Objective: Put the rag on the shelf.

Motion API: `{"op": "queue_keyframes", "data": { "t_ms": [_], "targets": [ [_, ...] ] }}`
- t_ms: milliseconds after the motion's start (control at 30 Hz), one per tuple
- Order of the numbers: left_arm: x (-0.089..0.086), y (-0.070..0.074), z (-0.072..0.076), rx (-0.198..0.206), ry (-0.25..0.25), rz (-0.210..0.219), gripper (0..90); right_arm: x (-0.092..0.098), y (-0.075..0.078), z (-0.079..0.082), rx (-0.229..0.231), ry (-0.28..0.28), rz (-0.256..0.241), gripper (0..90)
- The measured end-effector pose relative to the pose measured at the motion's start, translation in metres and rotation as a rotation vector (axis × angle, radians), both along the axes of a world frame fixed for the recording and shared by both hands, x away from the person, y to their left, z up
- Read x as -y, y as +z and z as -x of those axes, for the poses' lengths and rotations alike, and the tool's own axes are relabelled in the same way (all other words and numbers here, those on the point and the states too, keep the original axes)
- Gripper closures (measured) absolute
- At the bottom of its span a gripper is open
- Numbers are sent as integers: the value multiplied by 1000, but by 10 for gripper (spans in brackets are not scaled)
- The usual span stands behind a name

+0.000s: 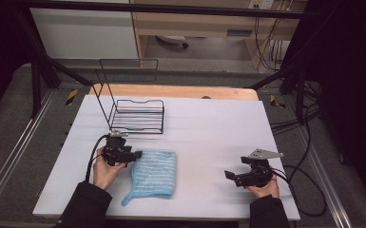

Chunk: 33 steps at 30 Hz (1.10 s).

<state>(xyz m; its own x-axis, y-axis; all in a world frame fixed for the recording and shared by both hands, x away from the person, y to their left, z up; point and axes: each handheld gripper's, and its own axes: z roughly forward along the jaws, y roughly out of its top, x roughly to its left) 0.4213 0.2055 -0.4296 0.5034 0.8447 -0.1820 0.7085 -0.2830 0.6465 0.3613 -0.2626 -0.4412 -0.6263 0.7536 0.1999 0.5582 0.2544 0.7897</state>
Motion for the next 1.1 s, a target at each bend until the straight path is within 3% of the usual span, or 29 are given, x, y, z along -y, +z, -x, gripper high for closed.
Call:
{"op": "queue_keyframes", "data": {
  "t_ms": [300, 567, 800, 1100],
  "targets": [
    [7, -8, -4, -44, -6, 3, 604, -1, 0, 0, -3, 2, -1, 23],
    [7, -10, -4, -56, -2, 15, 625, -3, 0, -1, -7, 7, -3, 24],
    [7, -11, -3, -72, -15, 32, 725, -11, 3, -2, -13, 14, 3, 24],
    [9, -12, -1, -49, -25, 17, 766, -36, 14, -9, -14, 24, -9, 36]
  ]
}}
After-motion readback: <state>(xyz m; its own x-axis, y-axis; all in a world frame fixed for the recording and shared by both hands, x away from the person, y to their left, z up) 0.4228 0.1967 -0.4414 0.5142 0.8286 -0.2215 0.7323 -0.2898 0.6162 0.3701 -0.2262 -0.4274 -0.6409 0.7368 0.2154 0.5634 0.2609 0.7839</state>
